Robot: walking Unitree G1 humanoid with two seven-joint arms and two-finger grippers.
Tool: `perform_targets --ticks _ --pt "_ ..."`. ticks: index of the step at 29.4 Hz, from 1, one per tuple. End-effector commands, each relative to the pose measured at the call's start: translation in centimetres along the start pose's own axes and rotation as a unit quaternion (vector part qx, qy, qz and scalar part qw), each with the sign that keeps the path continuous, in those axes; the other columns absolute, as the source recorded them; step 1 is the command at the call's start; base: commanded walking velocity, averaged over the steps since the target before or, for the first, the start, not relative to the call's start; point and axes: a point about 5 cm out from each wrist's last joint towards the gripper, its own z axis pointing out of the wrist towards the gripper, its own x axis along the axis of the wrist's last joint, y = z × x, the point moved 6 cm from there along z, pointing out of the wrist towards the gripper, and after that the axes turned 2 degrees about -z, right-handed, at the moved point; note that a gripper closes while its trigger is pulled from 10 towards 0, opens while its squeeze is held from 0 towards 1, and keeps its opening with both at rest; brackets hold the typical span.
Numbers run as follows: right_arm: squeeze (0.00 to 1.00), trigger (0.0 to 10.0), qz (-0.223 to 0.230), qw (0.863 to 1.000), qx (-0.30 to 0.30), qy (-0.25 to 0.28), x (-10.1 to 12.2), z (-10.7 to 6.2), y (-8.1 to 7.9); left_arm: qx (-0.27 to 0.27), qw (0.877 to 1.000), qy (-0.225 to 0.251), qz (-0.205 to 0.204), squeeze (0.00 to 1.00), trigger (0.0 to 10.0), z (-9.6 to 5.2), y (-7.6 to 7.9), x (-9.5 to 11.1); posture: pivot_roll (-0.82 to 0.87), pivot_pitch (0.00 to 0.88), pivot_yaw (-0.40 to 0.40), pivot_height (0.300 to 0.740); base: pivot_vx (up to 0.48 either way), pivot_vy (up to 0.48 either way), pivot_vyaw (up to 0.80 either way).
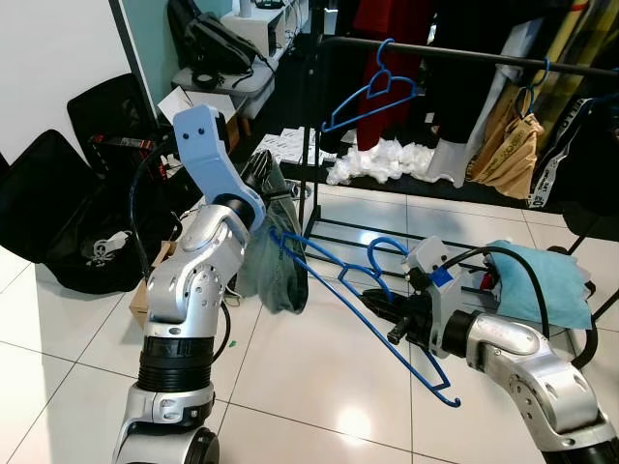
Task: Hang hanger
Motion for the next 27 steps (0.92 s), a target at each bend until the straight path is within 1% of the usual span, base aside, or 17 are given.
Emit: perform_targets --ticks 1,5,6,8,9,10,12,14,17,19,22,27 --pt "0.0 10.0 -0.002 1.0 0.011 0.009 0.5 -0.2 -0.4 -0.001 1.0 0.001 -0.006 0.0 10.0 -0.1 0.1 0.2 -0.04 0.072 0.015 0.74 0.0 0.0 0.0" --pt "0.0 10.0 -0.002 1.0 0.012 0.015 0.7 -0.2 -0.4 -0.001 1.0 0.0 -0.007 0.0 10.0 -0.1 0.1 0.2 -0.04 0.071 0.015 0.74 0.0 0.0 0.0" --pt "0.0 10.0 -0.001 1.0 0.016 0.023 1.1 -0.2 -0.6 -0.002 1.0 0.0 -0.007 0.0 10.0 -0.1 0.2 0.1 -0.04 0.07 0.015 0.74 0.0 0.0 0.0" --pt "0.0 10.0 -0.002 0.998 0.045 0.049 2.2 -0.3 -1.6 -0.003 1.0 -0.002 -0.006 0.0 10.0 -0.1 0.2 0.0 -0.04 0.069 0.015 0.74 0.0 0.0 0.0" --pt "0.0 10.0 -0.002 0.998 0.045 0.049 2.2 -0.3 -1.6 -0.003 1.0 -0.002 -0.006 0.0 10.0 -0.1 0.2 0.0 -0.04 0.069 0.015 0.74 0.0 0.0 0.0" --pt "0.0 10.0 -0.004 0.995 0.068 0.078 3.4 -0.5 -2.5 -0.003 1.0 -0.003 -0.005 0.0 10.0 -0.1 0.2 0.0 -0.04 0.069 0.015 0.74 0.0 0.0 0.0" --pt "0.0 10.0 -0.003 0.992 0.078 0.097 4.2 -0.7 -2.9 -0.003 1.0 -0.004 -0.004 0.0 10.0 -0.1 0.2 -0.1 -0.04 0.068 0.016 0.74 0.0 0.0 0.0" --pt "0.0 10.0 -0.001 0.991 0.082 0.103 4.5 -0.8 -3.0 -0.002 1.0 -0.005 -0.003 0.0 10.0 -0.1 0.2 -0.2 -0.04 0.067 0.017 0.74 0.0 0.0 0.0" --pt "0.0 10.0 -0.004 0.991 0.085 0.102 4.5 -0.9 -3.1 -0.002 1.0 -0.005 -0.003 0.0 10.0 -0.1 0.2 -0.2 -0.04 0.067 0.017 0.74 0.0 0.0 0.0" --pt "0.0 10.0 -0.01 0.994 0.076 0.082 3.9 -1.2 -2.7 -0.003 1.0 -0.004 -0.001 0.0 10.0 -0.1 0.2 -0.1 -0.04 0.071 0.018 0.74 0.0 0.0 0.0" --pt "0.0 10.0 -0.009 0.996 0.059 0.067 3.3 -1.5 -2.0 -0.001 1.0 -0.003 -0.001 0.0 10.0 0.0 0.1 -0.1 -0.04 0.072 0.018 0.74 0.0 0.0 0.0" --pt "0.0 10.0 -0.006 0.998 0.048 0.049 2.7 -2.0 -1.6 0.001 1.0 -0.003 -0.001 0.0 10.0 0.0 -0.1 0.0 -0.04 0.075 0.02 0.74 0.0 0.0 0.0"
